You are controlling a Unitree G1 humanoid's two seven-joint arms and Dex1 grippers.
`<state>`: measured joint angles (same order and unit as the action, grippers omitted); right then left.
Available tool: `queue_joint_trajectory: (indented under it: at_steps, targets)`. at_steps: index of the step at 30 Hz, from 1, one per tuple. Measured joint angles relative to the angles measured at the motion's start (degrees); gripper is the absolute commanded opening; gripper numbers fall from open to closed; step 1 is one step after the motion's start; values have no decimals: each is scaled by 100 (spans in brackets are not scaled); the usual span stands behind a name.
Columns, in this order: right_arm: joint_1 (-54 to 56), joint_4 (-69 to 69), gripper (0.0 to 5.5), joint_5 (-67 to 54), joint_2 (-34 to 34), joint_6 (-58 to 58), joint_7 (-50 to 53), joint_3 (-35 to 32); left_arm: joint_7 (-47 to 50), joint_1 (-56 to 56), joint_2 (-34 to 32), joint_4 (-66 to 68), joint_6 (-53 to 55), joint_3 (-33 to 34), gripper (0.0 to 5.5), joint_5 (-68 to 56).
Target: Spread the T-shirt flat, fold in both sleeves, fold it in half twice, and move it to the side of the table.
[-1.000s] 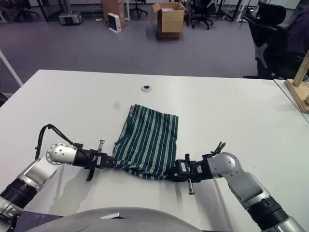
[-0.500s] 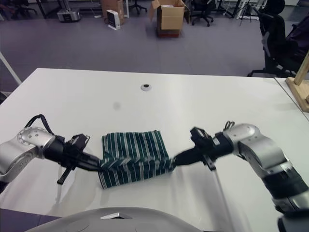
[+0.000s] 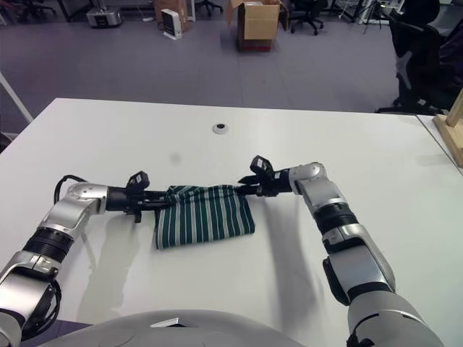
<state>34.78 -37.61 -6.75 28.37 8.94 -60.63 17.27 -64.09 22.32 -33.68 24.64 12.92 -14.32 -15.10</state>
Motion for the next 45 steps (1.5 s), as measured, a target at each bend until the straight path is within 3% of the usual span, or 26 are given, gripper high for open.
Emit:
queue_joint_trajectory:
  at_steps: [3,8,14,19,23,29,36,45]
  targets:
    - [-41,16,265,240,37,-241,698,-289,360,252,-32,222,-236,391,244,101]
    - [-202,127,269,486,19,-190,1379,-514,600,613,327,301,-741,593,270,215]
    - [-815,1542,269,969,-111,269,1230,254,-554,-46,737,-505,-348,-177,270,-4]
    - [-734,1277,269,933,-480,378,1888,-63,173,470,818,932,-1653,-683,270,815]
    - [-406,787,269,681,-456,279,2779,-1021,1789,878,747,2211,-1827,-126,270,809]
    - [-701,606,269,343,-459,41,4003,-2231,3910,786,333,3736,-1822,1654,270,0]
    - [-815,276,269,20,-927,-853,5051,-2913,3864,815,700,2873,-2409,2408,270,-256]
    - [-978,-447,269,-35,-1175,-1732,5931,-3313,4040,758,716,1723,-2176,2231,270,248]
